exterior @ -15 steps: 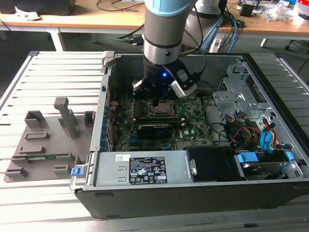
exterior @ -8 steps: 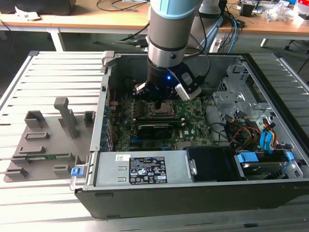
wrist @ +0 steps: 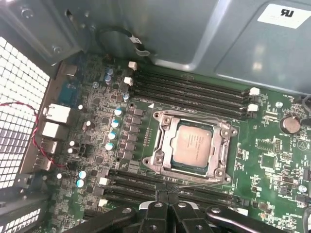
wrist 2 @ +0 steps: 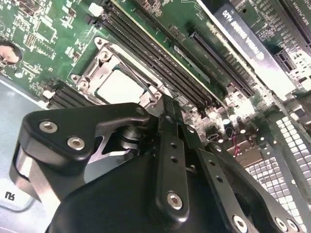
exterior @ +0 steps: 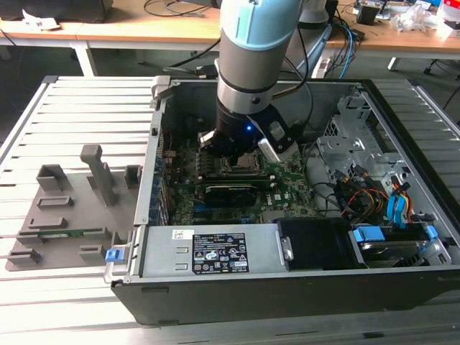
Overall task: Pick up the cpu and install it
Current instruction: 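Install the second cpu locking lever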
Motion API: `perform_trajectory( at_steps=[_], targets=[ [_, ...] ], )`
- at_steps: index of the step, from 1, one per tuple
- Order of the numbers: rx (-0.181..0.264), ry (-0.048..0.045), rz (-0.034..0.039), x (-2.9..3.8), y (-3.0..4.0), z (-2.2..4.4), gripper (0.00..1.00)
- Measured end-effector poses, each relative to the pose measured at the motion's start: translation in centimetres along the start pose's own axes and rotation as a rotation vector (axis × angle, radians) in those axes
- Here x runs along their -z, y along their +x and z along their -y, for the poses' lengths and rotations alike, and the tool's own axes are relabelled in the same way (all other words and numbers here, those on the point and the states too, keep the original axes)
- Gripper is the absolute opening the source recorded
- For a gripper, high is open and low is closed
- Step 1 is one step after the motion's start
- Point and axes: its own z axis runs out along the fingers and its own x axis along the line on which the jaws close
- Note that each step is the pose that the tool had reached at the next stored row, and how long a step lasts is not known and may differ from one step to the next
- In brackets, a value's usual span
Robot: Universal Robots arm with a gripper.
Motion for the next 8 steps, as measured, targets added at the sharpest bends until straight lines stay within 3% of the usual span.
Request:
perform_trajectory(
  at_steps=[4, 8],
  targets=[
    [0.0, 0.0, -0.0007, -1.17, 0.09, 0.24, 0.11],
    [0.0, -0.0001, -0.0007, -2.18, 0.73, 0.3, 0.11]
  ],
)
